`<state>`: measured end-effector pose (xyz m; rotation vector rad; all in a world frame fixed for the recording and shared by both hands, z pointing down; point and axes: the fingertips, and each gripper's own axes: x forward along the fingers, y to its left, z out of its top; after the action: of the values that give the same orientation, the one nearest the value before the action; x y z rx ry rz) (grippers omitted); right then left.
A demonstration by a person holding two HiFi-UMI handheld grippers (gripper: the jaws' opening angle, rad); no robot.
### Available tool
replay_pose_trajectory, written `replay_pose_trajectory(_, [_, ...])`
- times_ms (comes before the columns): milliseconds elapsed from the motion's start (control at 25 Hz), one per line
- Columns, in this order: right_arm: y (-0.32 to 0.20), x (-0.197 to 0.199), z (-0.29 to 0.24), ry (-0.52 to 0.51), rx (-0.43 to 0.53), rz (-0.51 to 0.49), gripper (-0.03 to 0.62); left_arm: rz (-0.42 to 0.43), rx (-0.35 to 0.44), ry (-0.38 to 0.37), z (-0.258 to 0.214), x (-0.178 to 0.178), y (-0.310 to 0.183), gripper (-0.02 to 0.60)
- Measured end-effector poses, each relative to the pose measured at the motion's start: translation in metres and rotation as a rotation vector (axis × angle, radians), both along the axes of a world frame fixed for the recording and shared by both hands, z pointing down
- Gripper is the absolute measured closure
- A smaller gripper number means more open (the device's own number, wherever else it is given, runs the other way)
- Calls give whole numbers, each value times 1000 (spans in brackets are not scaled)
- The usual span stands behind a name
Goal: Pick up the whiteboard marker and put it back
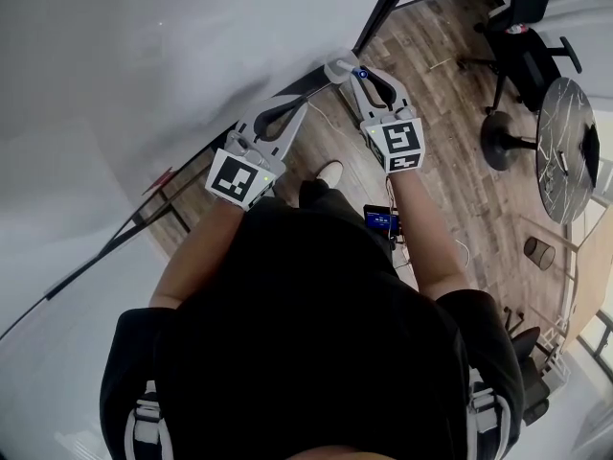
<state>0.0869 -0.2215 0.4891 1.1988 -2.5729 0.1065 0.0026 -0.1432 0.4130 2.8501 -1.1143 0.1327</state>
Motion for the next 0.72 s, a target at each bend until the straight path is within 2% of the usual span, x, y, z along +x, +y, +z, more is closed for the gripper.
replay_pose_trajectory(240, [20, -5, -37, -33, -21, 2, 525, 30, 33, -21, -17, -13, 11, 578])
replay_pose_trajectory(720, [85, -38, -97, -25, -4, -33, 525, 124, 61, 2, -49, -36, 38, 578])
